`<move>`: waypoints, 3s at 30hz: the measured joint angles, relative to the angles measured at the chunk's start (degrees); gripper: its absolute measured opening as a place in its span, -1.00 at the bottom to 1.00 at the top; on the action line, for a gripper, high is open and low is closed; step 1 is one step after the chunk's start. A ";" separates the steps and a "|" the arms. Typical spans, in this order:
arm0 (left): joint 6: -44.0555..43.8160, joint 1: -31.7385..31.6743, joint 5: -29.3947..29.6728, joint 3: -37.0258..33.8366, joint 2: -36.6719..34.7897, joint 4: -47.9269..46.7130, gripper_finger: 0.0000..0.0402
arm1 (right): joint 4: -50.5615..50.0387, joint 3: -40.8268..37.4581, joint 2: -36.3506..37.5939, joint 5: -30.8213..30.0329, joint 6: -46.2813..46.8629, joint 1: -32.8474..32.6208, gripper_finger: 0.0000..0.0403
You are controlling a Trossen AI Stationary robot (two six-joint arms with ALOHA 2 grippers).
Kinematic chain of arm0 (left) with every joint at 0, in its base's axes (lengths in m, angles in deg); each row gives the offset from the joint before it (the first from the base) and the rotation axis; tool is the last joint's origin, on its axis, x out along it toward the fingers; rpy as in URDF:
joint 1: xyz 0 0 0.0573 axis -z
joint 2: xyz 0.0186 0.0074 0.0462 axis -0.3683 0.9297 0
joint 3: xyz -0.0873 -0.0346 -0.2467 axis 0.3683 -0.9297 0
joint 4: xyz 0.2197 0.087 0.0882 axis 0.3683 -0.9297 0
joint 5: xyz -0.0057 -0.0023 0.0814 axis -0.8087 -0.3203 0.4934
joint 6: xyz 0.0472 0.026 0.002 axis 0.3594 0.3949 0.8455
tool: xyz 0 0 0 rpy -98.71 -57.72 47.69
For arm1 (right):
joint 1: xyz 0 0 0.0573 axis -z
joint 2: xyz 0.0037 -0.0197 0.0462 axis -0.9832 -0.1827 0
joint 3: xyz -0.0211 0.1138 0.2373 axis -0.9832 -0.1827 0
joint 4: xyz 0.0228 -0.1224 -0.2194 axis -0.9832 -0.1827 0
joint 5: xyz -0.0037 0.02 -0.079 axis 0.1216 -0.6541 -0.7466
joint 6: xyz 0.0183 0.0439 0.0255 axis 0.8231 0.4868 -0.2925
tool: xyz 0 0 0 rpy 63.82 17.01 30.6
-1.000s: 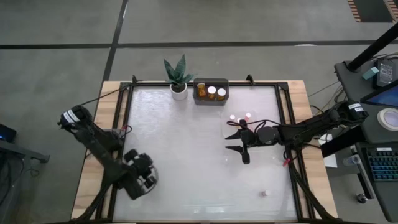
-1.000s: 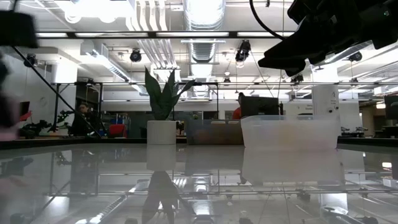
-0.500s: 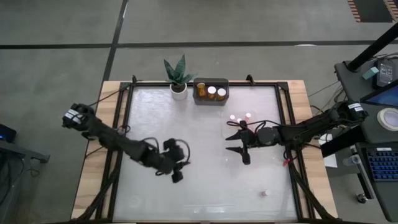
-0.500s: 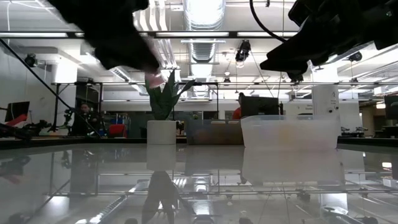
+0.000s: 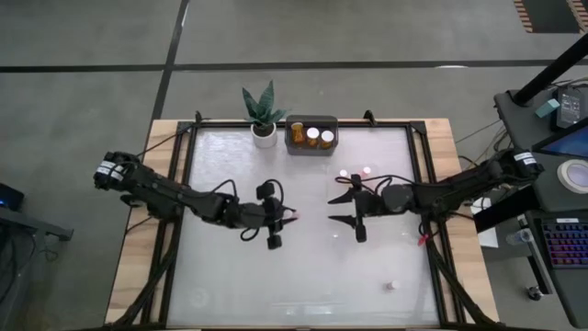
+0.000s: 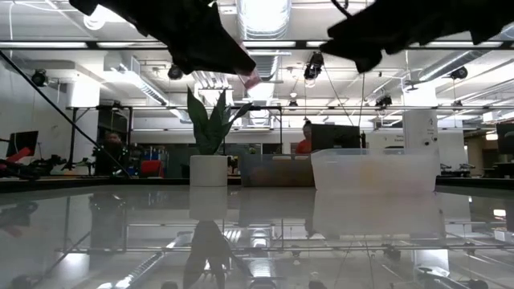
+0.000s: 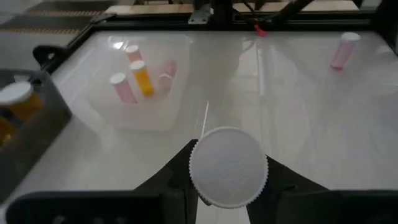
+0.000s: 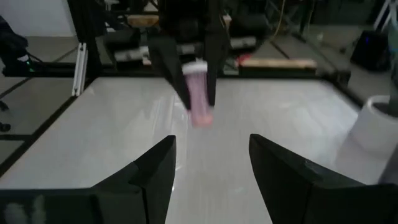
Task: Pick and place medicine bottles into bin by pill shape (circle, oval)
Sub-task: Put the small pink pill bottle into the white bin
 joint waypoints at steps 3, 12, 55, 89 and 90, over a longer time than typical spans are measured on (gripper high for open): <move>2.54 0.10 -0.09 0.00 0.00 0.31 -0.63 | -1.08 2.84 -1.32 0.01 -2.31 0.00 -0.03; 2.91 0.07 -0.50 -0.02 -0.02 2.54 -0.63 | -5.07 10.31 -9.98 0.06 -5.67 0.00 -0.03; 13.06 0.66 -3.95 -0.31 0.00 4.99 -0.63 | -10.93 28.17 -25.07 0.78 -11.47 0.45 -0.36; 10.89 0.74 -3.29 -0.46 -0.67 6.51 -0.63 | -25.07 28.04 -19.72 0.15 -7.06 0.63 -0.04; 10.50 0.74 -3.28 -0.45 -0.80 6.79 -0.63 | -25.70 28.04 -19.68 0.15 -6.34 0.63 -0.03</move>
